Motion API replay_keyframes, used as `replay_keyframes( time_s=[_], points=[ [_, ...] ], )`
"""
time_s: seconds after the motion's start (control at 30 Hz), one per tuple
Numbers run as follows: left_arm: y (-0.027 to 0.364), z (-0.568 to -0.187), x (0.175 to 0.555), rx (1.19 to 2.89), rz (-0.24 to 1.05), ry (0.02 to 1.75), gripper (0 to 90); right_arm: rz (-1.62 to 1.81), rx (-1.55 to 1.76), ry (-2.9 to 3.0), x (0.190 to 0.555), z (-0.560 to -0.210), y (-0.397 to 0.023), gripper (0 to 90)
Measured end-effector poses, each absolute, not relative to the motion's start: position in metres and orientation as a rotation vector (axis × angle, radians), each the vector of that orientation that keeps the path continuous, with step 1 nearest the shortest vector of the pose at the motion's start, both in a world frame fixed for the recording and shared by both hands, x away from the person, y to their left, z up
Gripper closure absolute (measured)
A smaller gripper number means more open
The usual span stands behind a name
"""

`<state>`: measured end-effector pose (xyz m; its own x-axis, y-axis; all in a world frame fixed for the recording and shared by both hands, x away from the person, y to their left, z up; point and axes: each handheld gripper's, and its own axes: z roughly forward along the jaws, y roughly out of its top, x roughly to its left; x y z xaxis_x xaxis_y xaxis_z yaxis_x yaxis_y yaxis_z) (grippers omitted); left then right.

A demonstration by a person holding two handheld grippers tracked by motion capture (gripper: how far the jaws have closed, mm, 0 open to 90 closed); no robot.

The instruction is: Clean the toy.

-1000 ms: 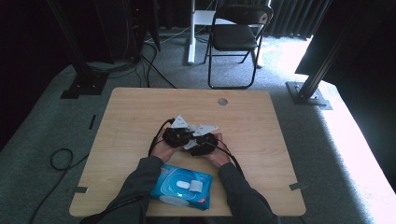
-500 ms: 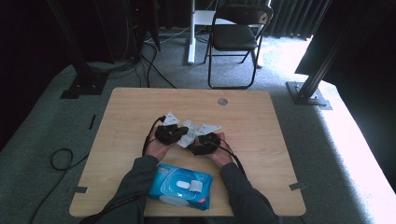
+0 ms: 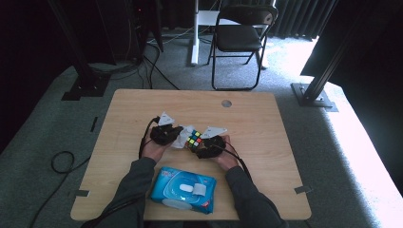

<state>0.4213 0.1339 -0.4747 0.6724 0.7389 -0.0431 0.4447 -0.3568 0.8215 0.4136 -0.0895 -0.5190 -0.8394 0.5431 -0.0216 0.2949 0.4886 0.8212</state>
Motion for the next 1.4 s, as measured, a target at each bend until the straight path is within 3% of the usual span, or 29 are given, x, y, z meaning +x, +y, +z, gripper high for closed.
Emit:
replay_keyframes(
  time_s=[1.4],
  points=[
    [0.123,-0.489,0.421,2.062,0.385,0.901,86.6,1.293,0.691,2.452,0.412,-0.514,-0.085,34.1]
  ],
)
